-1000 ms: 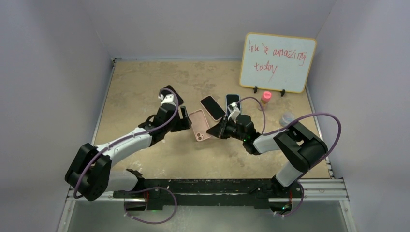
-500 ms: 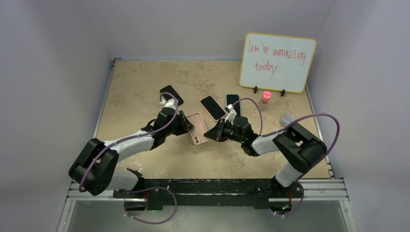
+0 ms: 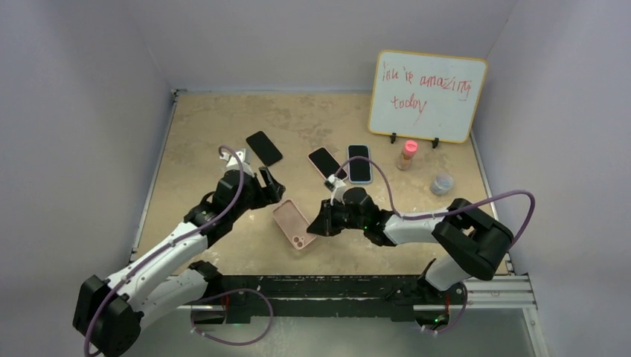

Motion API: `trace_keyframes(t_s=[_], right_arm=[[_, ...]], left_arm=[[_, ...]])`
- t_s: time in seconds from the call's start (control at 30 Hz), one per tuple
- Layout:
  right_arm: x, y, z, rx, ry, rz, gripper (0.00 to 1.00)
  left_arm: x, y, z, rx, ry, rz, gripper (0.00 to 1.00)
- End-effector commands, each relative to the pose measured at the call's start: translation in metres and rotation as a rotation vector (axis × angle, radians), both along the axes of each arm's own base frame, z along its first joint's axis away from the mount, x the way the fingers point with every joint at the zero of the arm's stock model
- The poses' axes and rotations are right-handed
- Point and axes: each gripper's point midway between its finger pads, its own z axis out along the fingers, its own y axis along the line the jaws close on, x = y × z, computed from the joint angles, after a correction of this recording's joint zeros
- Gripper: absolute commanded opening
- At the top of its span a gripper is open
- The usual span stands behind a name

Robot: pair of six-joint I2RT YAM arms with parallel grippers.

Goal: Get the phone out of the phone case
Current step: Place the phone case at the center of the board.

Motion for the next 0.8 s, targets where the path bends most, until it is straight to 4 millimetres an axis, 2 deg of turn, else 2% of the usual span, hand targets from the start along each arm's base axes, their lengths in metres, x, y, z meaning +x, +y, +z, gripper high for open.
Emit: trace_keyframes(t_s=[0.0, 0.2, 0.3, 0.37, 0.5, 0.63, 0.7, 0.77], right_arm=[[-0.026, 0.003, -0.009, -0.096, 0.0, 0.113, 0.0], [-0.042, 0.005, -0.024, -0.174, 0.039, 0.175, 0.02], [-0.04, 0.008, -0.025, -0.211, 0.035, 0.19, 0.17], [-0.031, 0.005, -0.022, -0.253, 0.001, 0.171, 0.32], [-0.017, -0.008, -0.009, -0.344, -0.087, 0.149, 0.57], [0.018, -0.024, 0.017, -0.445, -0.259, 0.062, 0.78], [0.04, -0.03, 0.034, -0.469, -0.343, 0.027, 0.95], [0.062, -0.041, 0.043, -0.5, -0.379, 0.003, 0.99]], left_arm=[[0.004, 0.026, 0.04, 0.123, -0.098, 0.037, 0.74], [0.01, 0.045, 0.096, 0.244, -0.253, 0.036, 0.83], [0.011, 0.051, 0.118, 0.289, -0.313, 0.028, 0.87], [0.009, 0.054, 0.134, 0.301, -0.353, 0.019, 0.9], [0.002, 0.064, 0.149, 0.334, -0.404, 0.022, 0.96], [-0.001, 0.072, 0.15, 0.355, -0.428, 0.036, 1.0], [-0.001, 0.074, 0.149, 0.364, -0.436, 0.038, 1.0], [-0.001, 0.077, 0.149, 0.37, -0.432, 0.037, 1.0]])
